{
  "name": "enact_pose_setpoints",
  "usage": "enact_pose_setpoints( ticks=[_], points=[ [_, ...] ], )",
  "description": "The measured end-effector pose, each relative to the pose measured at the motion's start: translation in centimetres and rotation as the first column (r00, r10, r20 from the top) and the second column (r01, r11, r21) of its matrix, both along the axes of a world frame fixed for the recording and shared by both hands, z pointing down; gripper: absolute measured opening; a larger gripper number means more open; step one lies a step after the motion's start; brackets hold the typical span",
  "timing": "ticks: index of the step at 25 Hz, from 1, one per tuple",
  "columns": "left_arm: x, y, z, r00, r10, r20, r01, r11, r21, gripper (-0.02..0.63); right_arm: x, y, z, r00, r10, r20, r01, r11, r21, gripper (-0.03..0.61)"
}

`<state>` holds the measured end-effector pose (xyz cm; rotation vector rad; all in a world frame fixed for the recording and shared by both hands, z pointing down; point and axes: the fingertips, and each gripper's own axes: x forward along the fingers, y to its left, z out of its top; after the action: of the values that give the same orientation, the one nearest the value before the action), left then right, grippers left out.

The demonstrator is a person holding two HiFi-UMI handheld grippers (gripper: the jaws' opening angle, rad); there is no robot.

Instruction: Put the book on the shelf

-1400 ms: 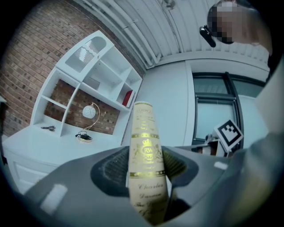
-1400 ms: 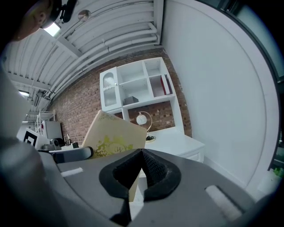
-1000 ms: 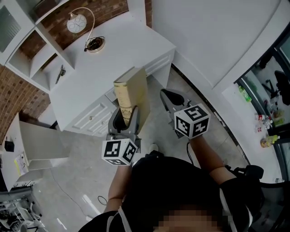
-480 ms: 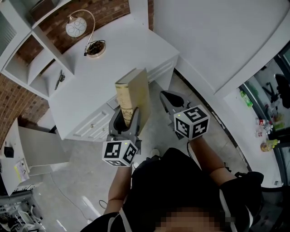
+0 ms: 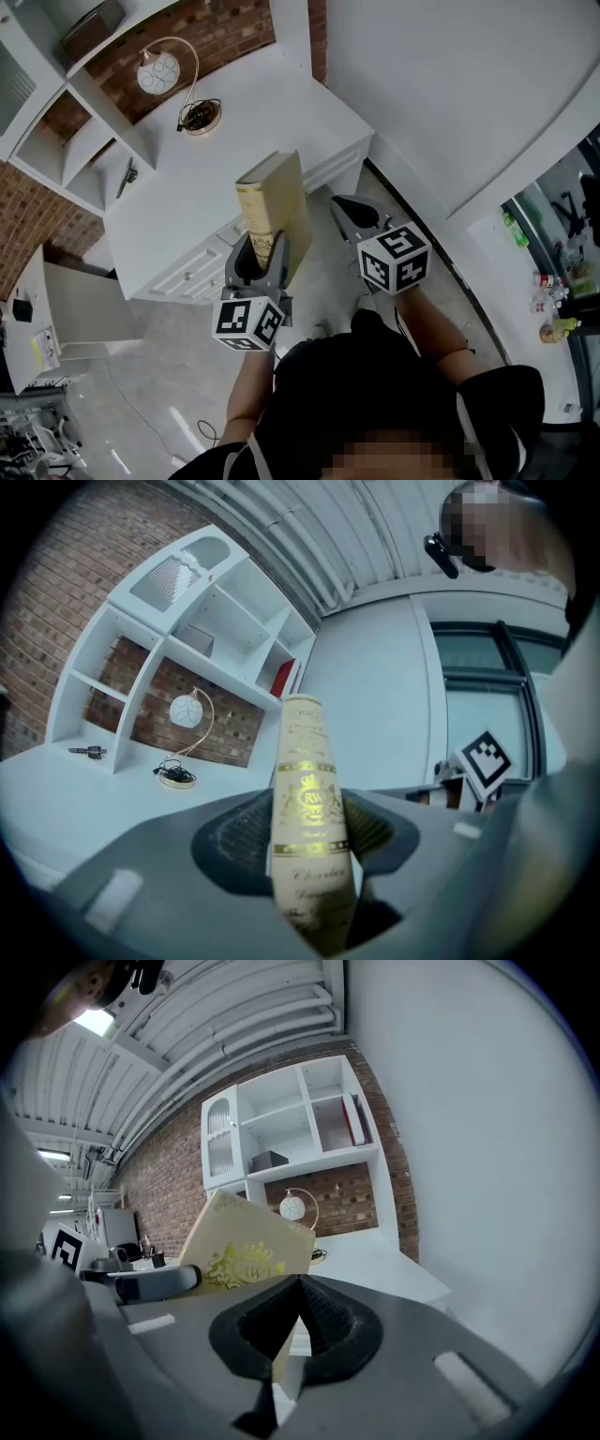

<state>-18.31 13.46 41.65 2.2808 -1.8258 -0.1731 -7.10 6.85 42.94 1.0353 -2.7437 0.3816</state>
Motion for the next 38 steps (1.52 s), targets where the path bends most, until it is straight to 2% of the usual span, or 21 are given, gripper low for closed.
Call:
enact_pose_setpoints(
  ticks=[15,27,38],
  points=[
    [9.0,-7.6,-0.4,0.997,-0.079,0.025,0.079,0.997,0.024,0.206,8.1,-8.6,-0.7,0.997,-0.072,0.04,0.072,0.997,0.023,-0.005],
    [12.7,-9.6,-0.7,0.99,-0.144,0.01,0.143,0.989,0.037,0.206,11.0,-10.6,-0.7,0.989,-0.144,0.034,0.143,0.989,0.031,-0.005],
    [15.2,-11.0,-0.7,0.99,-0.139,0.003,0.139,0.99,0.04,0.206,13.1,-11.4,-0.5,0.987,-0.156,0.024,0.155,0.987,0.038,-0.005]
  ],
)
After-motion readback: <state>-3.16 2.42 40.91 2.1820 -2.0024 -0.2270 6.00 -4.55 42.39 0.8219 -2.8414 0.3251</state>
